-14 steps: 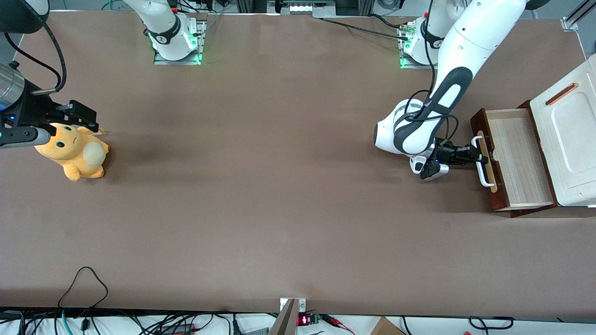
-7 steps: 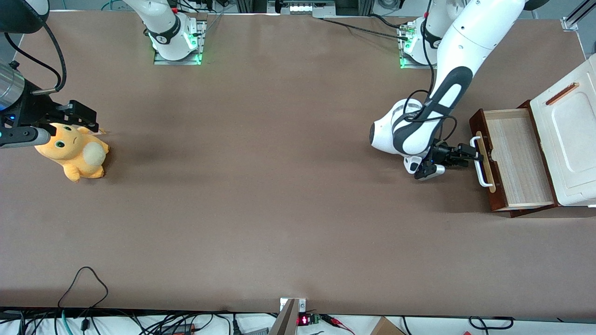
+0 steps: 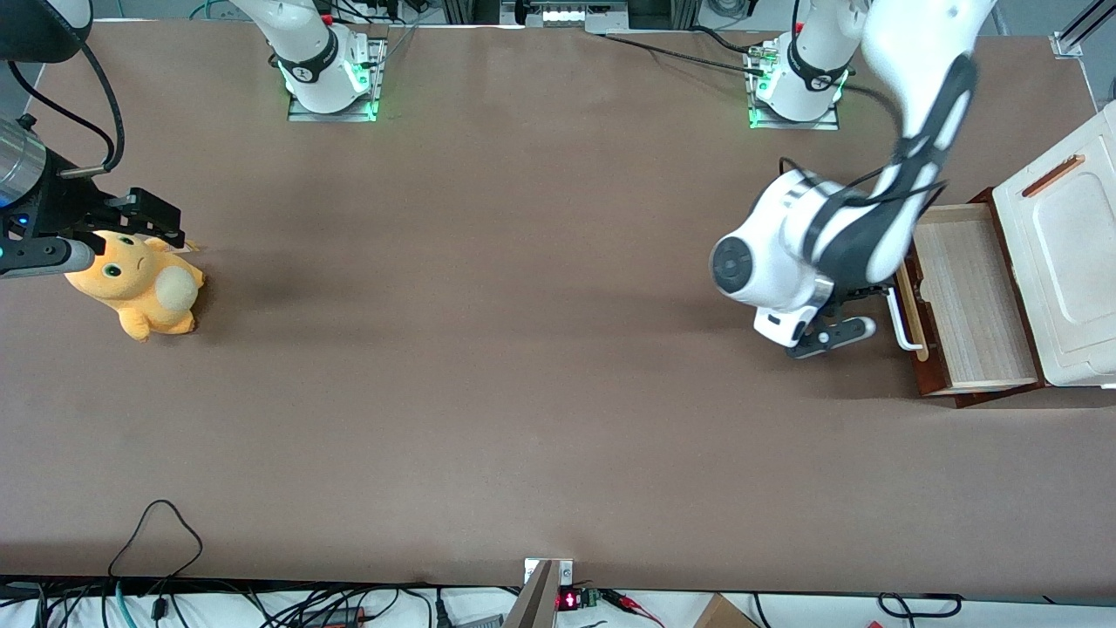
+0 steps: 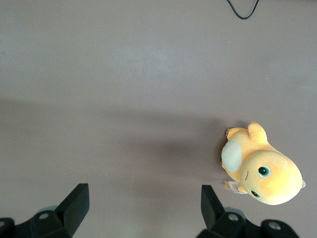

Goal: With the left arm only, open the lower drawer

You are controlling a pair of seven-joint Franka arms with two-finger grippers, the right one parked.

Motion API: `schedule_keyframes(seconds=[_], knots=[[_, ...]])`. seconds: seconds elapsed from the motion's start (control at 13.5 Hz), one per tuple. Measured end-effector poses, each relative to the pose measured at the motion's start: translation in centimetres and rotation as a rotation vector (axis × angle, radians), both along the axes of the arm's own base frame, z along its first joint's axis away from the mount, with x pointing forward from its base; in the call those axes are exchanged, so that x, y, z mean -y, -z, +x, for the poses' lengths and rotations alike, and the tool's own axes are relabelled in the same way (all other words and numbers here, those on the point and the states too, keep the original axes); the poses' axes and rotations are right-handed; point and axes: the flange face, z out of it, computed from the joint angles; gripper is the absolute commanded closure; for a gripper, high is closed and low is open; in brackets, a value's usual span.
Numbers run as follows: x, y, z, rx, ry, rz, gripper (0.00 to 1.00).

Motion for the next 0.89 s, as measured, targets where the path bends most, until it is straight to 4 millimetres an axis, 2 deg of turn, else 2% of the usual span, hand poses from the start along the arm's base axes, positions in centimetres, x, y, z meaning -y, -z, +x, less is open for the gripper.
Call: schedule_keyframes(seconds=[0.07, 0.22, 0.44, 0.59, 0.66, 0.89], knots=[[-0.6, -3.5, 0.6, -0.008, -0.003, -0.085, 0.0], [-3.7, -9.9, 1.0, -0.045, 0.004, -0.278, 0.0], [-10.9, -18.5, 0.8, -0.055, 0.109, -0.577, 0.0], [-14.8, -21.4, 0.2, -0.035, 0.167, -0.691, 0.0], [-15.7, -22.1, -0.1, -0.027, 0.18, -0.717, 0.0], [-15.3, -22.6, -0.3, -0.022, 0.199, -0.742, 0.0]])
